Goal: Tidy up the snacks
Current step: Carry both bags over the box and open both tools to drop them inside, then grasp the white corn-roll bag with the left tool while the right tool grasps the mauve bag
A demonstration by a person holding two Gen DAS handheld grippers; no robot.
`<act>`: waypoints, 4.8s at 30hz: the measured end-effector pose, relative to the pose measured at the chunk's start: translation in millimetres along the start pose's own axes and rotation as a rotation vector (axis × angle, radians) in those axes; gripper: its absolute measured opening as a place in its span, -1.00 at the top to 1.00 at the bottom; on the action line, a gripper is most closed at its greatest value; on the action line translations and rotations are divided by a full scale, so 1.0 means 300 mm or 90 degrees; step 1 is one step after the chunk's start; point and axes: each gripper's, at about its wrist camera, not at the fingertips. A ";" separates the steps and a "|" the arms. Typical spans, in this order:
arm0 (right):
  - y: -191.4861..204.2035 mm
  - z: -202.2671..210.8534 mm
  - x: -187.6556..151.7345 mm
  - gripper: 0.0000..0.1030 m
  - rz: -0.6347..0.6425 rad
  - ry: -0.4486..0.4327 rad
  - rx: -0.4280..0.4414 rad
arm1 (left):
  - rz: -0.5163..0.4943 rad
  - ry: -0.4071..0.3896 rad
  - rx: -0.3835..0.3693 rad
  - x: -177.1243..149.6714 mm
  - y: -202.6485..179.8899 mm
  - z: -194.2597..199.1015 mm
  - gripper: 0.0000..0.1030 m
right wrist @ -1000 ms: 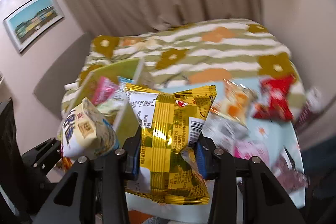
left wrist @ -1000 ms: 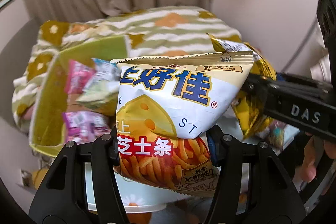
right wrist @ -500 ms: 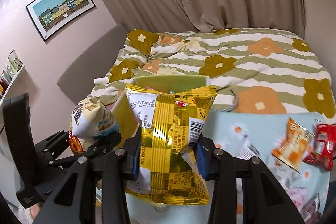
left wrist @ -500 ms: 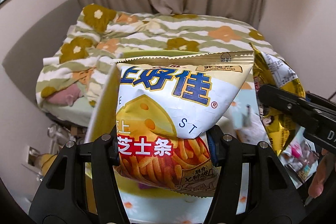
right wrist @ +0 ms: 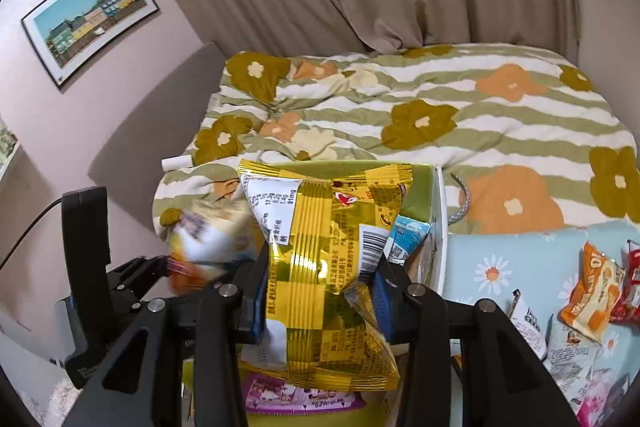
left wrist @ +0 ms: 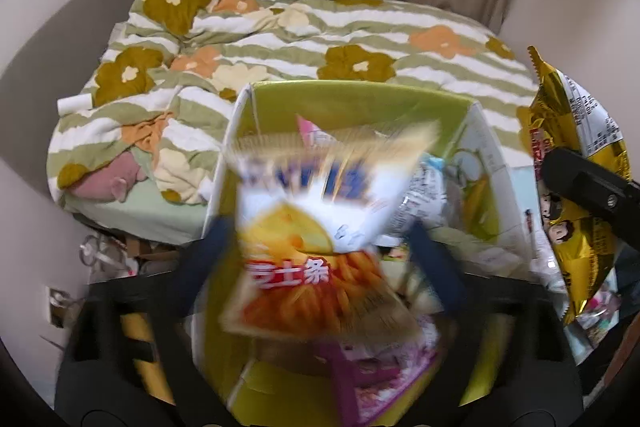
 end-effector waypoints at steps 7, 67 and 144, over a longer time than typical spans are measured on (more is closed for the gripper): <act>-0.004 -0.052 0.010 0.25 -0.019 0.015 -0.021 | -0.008 0.006 -0.025 -0.016 0.040 0.006 -1.00; -0.396 0.551 -0.165 -0.99 -0.048 -0.079 -0.171 | -0.101 -0.091 -0.110 -0.136 -0.588 0.367 -1.00; -1.028 0.534 -0.742 -0.18 -0.374 0.035 -0.406 | -0.321 0.158 -0.217 -0.376 -1.210 -0.143 -0.45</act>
Point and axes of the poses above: each gripper's, at about its wrist camera, not at the fingertips, and z roughly against the way its jaws point, y to its left, x to its top, and after that the axes turned 5 degrees about -y, right-handed
